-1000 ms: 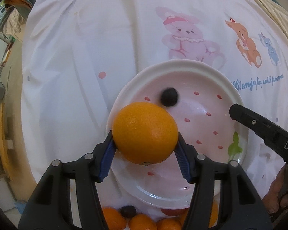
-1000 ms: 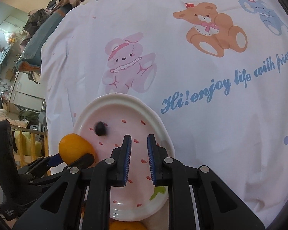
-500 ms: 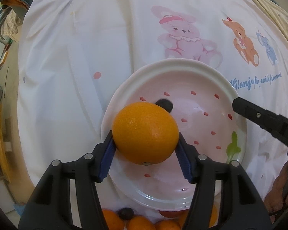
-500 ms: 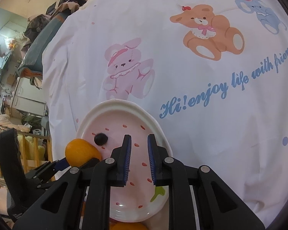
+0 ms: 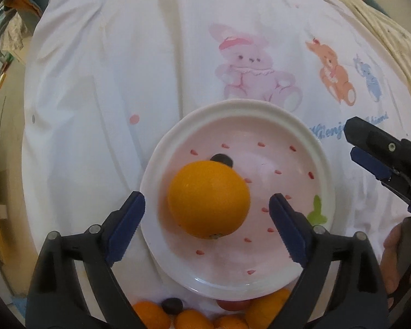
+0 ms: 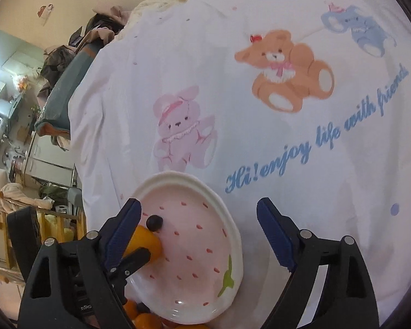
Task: Organize fruits
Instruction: 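Lower the orange and grape onto the pink plate and open both grippers, then move the left gripper back to the fruit cluster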
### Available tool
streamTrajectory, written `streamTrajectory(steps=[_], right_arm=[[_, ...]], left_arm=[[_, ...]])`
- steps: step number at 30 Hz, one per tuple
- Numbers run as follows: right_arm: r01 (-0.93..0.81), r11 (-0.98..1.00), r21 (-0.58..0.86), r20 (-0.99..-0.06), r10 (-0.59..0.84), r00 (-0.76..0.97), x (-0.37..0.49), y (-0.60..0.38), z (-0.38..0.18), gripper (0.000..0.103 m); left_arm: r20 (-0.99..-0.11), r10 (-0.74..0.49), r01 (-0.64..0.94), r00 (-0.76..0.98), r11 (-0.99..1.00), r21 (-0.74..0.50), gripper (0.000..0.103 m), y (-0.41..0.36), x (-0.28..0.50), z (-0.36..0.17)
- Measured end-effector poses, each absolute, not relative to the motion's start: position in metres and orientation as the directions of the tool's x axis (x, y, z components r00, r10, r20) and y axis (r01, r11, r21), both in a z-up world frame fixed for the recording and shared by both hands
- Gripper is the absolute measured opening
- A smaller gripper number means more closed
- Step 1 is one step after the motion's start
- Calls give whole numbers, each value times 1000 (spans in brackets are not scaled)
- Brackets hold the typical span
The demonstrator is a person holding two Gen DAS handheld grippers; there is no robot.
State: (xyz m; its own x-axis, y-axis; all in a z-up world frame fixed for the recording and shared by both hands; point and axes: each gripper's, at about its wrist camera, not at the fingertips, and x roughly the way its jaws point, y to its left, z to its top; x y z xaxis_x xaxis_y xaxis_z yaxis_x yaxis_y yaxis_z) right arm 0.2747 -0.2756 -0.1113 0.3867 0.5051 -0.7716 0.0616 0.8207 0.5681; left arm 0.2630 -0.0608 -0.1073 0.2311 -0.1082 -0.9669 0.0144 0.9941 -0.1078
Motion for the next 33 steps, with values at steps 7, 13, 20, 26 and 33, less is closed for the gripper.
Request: streamTrajectory(steps=[7, 13, 20, 26, 33], right_arm=[[57, 853, 519, -771, 438, 462, 273, -283, -95, 95], [61, 888, 456, -754, 349, 557, 259, -290, -68, 95], [8, 903, 429, -734, 344, 586, 244, -294, -41, 95], [0, 905, 425, -711, 334, 619, 217, -300, -24, 95], [-9, 913, 409, -713, 325, 621, 171, -302, -17, 95]], left_arm=[[-932, -103, 42, 349, 995, -95, 90, -63, 251, -83], [-902, -90, 17, 422, 996, -92, 90, -55, 239, -67], [-874, -32, -62, 485, 996, -71, 90, -31, 218, -45], [-863, -30, -74, 504, 994, -78, 90, -19, 196, -28], [-861, -43, -66, 506, 994, -88, 90, -14, 159, -20]])
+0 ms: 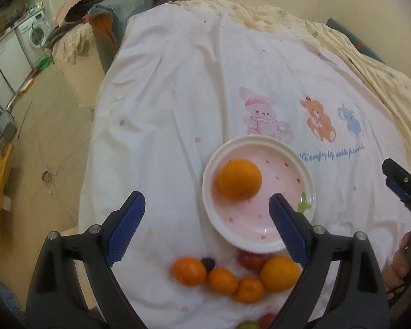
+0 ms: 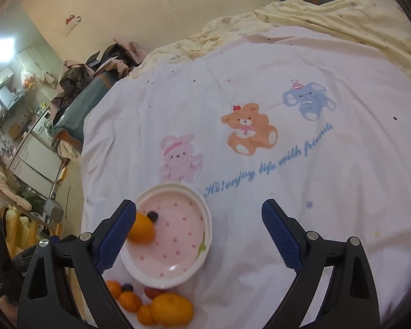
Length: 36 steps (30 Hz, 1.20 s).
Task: Organize fruits
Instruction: 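Move the left gripper back to the fruit cluster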
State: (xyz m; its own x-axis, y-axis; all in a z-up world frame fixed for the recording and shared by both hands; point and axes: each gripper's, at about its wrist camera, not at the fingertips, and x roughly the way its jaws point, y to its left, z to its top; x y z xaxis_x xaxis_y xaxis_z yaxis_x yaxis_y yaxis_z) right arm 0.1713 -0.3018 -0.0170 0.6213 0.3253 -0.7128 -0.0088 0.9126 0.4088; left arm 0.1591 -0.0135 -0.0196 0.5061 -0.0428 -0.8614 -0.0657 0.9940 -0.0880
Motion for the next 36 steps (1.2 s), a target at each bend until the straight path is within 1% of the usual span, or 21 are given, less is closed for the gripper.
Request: streamTrajectory(steps=[4, 10, 14, 16, 19, 21, 25, 27, 31, 34, 36], right_arm=[[-22, 917, 399, -713, 326, 621, 149, -300, -16, 95], [-40, 932, 360, -732, 308, 608, 123, -294, -18, 95], [-46, 930, 365, -733, 318, 601, 107, -292, -22, 95], [-48, 934, 354, -736, 310, 601, 101, -291, -23, 95], [-54, 926, 374, -741, 334, 582, 93, -291, -28, 95], [-45, 931, 362, -750, 320, 578, 90, -291, -32, 95], [-44, 940, 339, -771, 304, 560, 84, -286, -38, 95], [-24, 951, 309, -785, 269, 558, 83, -284, -41, 95], [-22, 952, 305, -787, 265, 558, 87, -277, -44, 95], [-17, 964, 267, -794, 230, 562, 90, -271, -44, 95], [-16, 958, 287, -798, 248, 550, 92, -271, -47, 95]], left_arm=[[-852, -46, -40, 522, 996, -79, 90, -15, 140, -16], [-841, -52, -47, 539, 995, -91, 90, -14, 119, -13], [-837, -82, -14, 540, 994, -107, 90, -18, 107, -13], [-834, -85, -13, 544, 994, -110, 90, -19, 103, -14], [-822, -94, -13, 562, 992, -122, 90, -18, 96, -12], [-820, -89, -14, 566, 993, -117, 90, -18, 92, -13], [-836, -100, -12, 539, 992, -126, 90, -17, 92, -22], [-845, -93, -32, 526, 991, -129, 90, -13, 92, -28], [-862, -96, -63, 498, 987, -146, 90, -7, 95, -37], [-867, -92, -82, 489, 985, -150, 90, -2, 96, -40], [-874, -84, -91, 479, 985, -145, 90, 1, 98, -44]])
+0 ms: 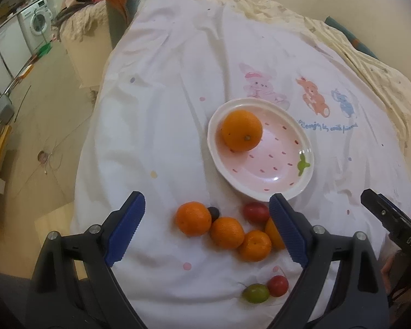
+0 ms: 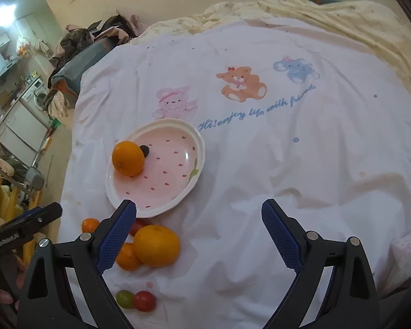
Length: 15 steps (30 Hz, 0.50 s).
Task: Organize fruits
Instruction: 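Move the left gripper back to the fruit cluster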
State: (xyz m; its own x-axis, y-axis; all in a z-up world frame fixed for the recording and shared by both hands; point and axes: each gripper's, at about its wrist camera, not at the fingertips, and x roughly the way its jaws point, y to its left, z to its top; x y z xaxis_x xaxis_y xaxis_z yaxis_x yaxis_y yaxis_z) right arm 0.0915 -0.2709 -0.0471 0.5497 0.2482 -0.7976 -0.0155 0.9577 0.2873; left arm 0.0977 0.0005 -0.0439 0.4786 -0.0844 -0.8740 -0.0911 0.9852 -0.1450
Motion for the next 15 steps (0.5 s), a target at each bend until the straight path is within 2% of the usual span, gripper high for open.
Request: streamTrajectory(steps=[8, 15], right_arm=[[46, 940, 339, -819, 271, 505, 101, -281, -60, 95], [88, 918, 387, -831, 306, 465, 105, -288, -70, 95]], left_arm=[[-909, -59, -154, 413, 979, -134, 90, 11, 105, -63], [-959, -108, -257, 264, 950, -178, 88, 21, 119, -100]])
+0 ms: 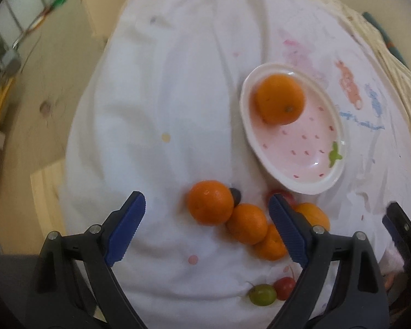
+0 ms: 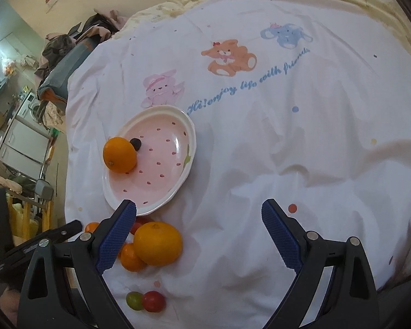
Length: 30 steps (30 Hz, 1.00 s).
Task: Organize fruits
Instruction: 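Move the left gripper back to the fruit cluster, then grasp a mandarin with the left gripper while the right gripper grasps the large orange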
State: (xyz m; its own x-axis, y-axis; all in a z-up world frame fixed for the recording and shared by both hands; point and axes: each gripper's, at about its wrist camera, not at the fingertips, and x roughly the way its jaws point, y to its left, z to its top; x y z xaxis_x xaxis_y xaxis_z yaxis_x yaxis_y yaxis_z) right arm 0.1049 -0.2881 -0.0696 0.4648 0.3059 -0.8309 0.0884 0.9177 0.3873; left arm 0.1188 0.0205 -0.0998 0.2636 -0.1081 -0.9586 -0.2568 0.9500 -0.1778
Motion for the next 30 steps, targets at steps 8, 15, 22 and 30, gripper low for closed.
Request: streamTrajectory(steps=[8, 15, 22, 30], right_arm=[[98, 905, 415, -827, 329, 456, 106, -292, -70, 95], [89, 904, 419, -828, 340, 445, 107, -289, -72, 95], [25, 910, 413, -835, 368, 409, 107, -274, -77, 95], [5, 877, 480, -851, 465, 243, 113, -248, -111, 91]], left_arm=[[-967, -200, -342, 161, 907, -245, 53, 21, 124, -130], [-967, -204, -336, 156, 909, -246, 37, 23, 120, -130], [-962, -112, -235, 249, 957, -172, 37, 14, 117, -92], [-947, -100, -170, 306, 973, -158, 37, 7, 114, -71]])
